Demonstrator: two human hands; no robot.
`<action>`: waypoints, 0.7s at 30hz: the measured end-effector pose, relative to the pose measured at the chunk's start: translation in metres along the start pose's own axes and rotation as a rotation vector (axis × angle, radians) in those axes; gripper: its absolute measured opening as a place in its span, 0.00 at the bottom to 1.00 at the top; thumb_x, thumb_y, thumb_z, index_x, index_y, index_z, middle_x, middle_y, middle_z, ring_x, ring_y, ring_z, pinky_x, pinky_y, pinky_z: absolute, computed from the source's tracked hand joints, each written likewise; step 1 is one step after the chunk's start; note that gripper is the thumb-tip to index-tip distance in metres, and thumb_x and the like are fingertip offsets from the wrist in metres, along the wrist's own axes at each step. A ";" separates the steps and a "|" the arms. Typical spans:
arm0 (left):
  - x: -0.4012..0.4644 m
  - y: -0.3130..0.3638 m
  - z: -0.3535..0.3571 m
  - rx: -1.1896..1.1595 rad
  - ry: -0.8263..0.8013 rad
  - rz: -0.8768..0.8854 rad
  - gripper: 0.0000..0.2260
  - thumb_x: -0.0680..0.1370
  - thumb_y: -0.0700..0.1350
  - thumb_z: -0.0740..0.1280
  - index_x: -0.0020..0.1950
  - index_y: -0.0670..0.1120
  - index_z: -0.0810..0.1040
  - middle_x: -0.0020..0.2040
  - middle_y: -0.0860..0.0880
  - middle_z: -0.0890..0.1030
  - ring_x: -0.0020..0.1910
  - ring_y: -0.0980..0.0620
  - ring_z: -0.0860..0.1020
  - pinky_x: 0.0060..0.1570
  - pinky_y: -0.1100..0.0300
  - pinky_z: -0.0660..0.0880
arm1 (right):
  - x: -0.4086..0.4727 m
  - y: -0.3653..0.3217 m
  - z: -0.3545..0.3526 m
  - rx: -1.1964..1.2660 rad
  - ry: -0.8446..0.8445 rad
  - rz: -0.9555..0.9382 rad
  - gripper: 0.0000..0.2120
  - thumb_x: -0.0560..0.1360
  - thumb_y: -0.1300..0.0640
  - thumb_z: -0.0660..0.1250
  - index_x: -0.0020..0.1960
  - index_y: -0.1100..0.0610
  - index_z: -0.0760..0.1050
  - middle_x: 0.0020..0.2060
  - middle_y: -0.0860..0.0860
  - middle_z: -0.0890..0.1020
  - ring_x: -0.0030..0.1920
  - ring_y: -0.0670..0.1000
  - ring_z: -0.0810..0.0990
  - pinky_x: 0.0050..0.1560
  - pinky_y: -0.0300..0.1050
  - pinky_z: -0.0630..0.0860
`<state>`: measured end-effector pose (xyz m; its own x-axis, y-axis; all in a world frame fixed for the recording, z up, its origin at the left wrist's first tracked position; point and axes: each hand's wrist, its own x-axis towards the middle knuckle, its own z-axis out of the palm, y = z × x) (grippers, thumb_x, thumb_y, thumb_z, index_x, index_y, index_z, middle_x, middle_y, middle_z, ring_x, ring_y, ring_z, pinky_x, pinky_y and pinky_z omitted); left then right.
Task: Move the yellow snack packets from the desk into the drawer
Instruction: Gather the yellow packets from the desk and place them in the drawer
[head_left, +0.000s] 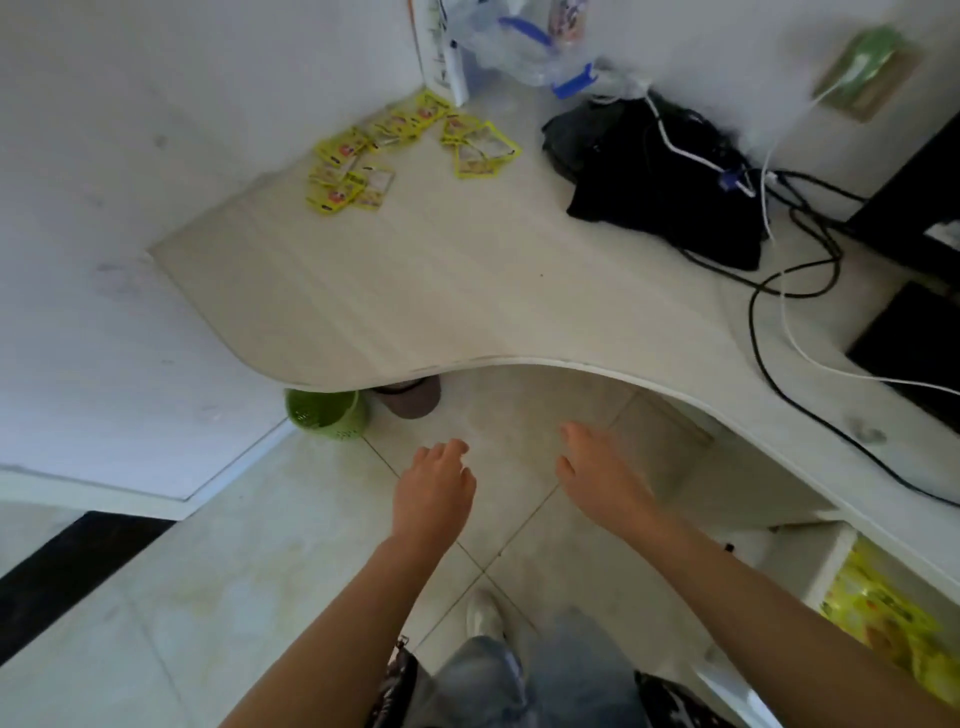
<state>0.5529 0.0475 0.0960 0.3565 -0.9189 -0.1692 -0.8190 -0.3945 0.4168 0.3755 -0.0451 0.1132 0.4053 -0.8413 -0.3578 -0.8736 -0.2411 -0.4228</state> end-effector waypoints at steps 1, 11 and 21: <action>0.010 -0.009 -0.007 0.010 0.007 -0.005 0.14 0.78 0.45 0.60 0.64 0.48 0.73 0.54 0.50 0.80 0.58 0.49 0.74 0.52 0.52 0.76 | 0.012 -0.010 -0.001 0.009 0.001 -0.008 0.16 0.78 0.57 0.58 0.65 0.59 0.69 0.59 0.58 0.76 0.60 0.59 0.74 0.60 0.52 0.72; 0.116 -0.071 -0.055 0.076 0.045 -0.088 0.14 0.78 0.45 0.60 0.63 0.47 0.73 0.54 0.49 0.79 0.56 0.47 0.74 0.50 0.50 0.76 | 0.132 -0.075 -0.028 -0.095 0.001 -0.159 0.18 0.78 0.56 0.58 0.67 0.57 0.67 0.62 0.55 0.75 0.61 0.55 0.73 0.60 0.51 0.72; 0.230 -0.097 -0.085 0.070 0.037 -0.255 0.15 0.78 0.45 0.60 0.64 0.48 0.72 0.57 0.49 0.78 0.60 0.48 0.73 0.52 0.52 0.75 | 0.262 -0.121 -0.060 -0.185 -0.097 -0.256 0.17 0.80 0.54 0.56 0.68 0.56 0.66 0.63 0.54 0.74 0.62 0.55 0.73 0.60 0.51 0.74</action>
<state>0.7525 -0.1249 0.0931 0.5702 -0.7893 -0.2277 -0.7292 -0.6140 0.3022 0.5714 -0.2651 0.1210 0.6338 -0.6943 -0.3411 -0.7708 -0.5296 -0.3543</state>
